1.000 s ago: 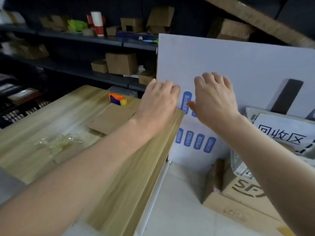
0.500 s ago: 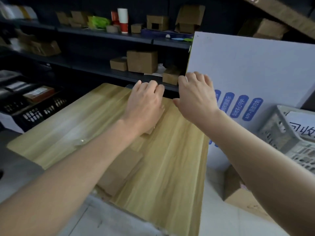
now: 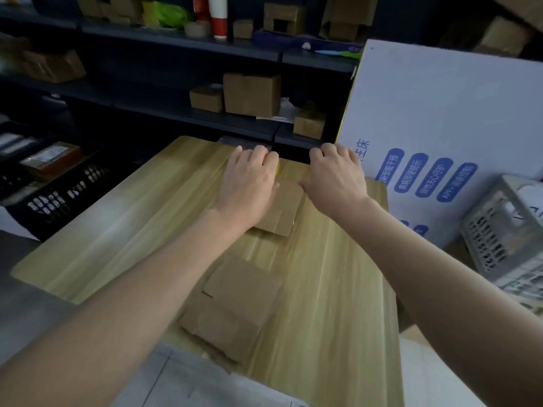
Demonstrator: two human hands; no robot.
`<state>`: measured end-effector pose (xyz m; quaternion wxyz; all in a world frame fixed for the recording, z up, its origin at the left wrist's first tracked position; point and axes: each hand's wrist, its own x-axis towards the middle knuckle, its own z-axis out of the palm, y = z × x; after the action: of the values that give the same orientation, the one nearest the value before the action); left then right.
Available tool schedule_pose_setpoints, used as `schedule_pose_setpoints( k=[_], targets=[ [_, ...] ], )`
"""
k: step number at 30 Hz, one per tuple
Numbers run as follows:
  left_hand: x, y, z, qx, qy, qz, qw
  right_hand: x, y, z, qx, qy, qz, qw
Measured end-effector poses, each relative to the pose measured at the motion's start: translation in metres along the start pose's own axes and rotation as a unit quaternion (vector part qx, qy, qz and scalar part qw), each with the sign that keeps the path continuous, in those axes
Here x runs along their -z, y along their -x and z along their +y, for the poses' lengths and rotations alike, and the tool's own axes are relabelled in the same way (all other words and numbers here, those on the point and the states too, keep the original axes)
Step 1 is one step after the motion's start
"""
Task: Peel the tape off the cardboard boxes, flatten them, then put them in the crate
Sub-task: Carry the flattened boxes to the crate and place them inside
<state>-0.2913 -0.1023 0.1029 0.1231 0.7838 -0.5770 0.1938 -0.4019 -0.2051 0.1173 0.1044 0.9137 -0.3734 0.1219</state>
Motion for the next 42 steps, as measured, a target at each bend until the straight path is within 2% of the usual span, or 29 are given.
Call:
schedule_pose_setpoints(
  k=[8, 12, 21, 26, 29, 33, 35, 38, 40, 42],
  targets=[
    [-0.086, -0.017, -0.060, 0.026, 0.008, -0.079, 0.997, -0.078, -0.044, -0.022, -0.019, -0.028, -0.079, 0.996],
    [-0.139, -0.036, -0.091, 0.016, 0.032, -0.124, 0.992, -0.123, -0.073, -0.031, -0.042, -0.055, -0.091, 0.993],
    [-0.252, -0.073, -0.144, -0.041, 0.078, -0.193, 0.977, -0.226, -0.116, -0.050, -0.147, -0.073, -0.180, 0.970],
    [-0.296, -0.088, -0.161, -0.031, 0.095, -0.215, 0.971, -0.270, -0.129, -0.046, -0.223, -0.107, -0.228, 0.942],
    [-0.315, -0.093, -0.168, -0.028, 0.099, -0.232, 0.967, -0.292, -0.133, -0.040, -0.286, -0.138, -0.247, 0.916],
    [-0.330, -0.091, -0.174, 0.008, 0.083, -0.284, 0.955, -0.314, -0.135, -0.037, -0.400, -0.240, -0.264, 0.844],
    [-0.336, -0.092, -0.177, 0.055, 0.071, -0.356, 0.930, -0.321, -0.137, -0.035, -0.456, -0.304, -0.259, 0.795],
    [-0.346, -0.095, -0.181, 0.144, 0.193, -0.439, 0.865, -0.332, -0.138, -0.033, -0.498, -0.400, -0.243, 0.730],
    [-0.351, -0.096, -0.183, 0.174, 0.258, -0.444, 0.840, -0.337, -0.138, -0.032, -0.506, -0.434, -0.224, 0.711],
    [-0.353, -0.097, -0.184, 0.180, 0.269, -0.440, 0.837, -0.340, -0.138, -0.032, -0.524, -0.441, -0.208, 0.698]
  ],
)
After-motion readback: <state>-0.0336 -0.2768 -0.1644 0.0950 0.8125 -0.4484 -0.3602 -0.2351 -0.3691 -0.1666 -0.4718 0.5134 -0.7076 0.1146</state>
